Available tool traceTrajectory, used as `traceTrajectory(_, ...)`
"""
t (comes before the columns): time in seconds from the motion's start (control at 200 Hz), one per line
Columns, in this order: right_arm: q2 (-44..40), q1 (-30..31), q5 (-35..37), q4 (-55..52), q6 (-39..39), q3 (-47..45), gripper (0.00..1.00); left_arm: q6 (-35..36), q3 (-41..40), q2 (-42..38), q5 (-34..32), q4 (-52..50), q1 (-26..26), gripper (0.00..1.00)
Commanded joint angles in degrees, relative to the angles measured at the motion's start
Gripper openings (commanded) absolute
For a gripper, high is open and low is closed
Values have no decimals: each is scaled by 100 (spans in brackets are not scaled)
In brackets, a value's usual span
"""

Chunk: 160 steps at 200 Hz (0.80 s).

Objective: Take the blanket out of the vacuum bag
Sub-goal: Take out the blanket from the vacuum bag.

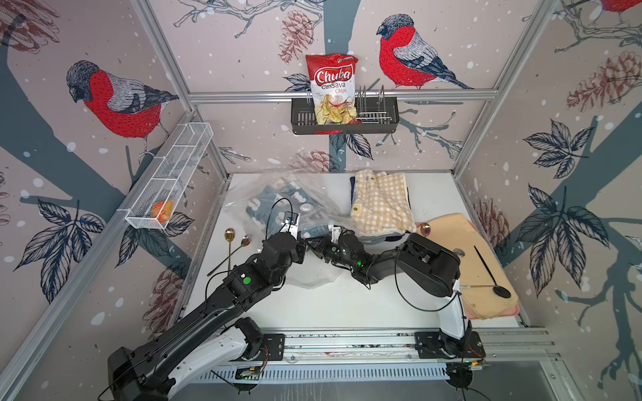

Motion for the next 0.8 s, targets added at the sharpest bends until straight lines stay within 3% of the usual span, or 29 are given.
traceTrajectory(0.0,-131,-23,-189,22,-210,175,8,54,9,12,46,238,-9,19)
traceTrajectory(0.39,-20,-51,-143,37,-24,10,13,53,8,-7,64,247,-9,19)
traceTrajectory(0.595,41,-56,74,-217,132,-238,49,55,8,-11,64,235,-8,19)
traceTrajectory(0.795,168,-42,373,-312,372,-367,58,55,16,-13,57,238,-10,19)
